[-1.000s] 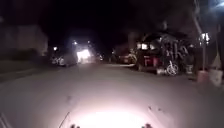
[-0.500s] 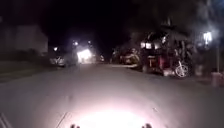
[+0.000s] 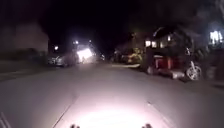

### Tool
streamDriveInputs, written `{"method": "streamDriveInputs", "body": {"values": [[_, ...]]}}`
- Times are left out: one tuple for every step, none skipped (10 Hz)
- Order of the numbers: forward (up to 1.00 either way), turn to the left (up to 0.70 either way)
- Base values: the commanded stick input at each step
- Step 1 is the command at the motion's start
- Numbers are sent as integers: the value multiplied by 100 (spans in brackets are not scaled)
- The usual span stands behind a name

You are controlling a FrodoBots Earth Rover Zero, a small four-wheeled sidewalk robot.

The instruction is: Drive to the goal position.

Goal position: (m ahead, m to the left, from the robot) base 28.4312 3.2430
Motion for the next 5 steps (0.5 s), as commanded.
{"method": "streamDriveInputs", "body": {"values": [[85, 0], [85, 0], [85, 0], [85, 0], [85, 0]]}}
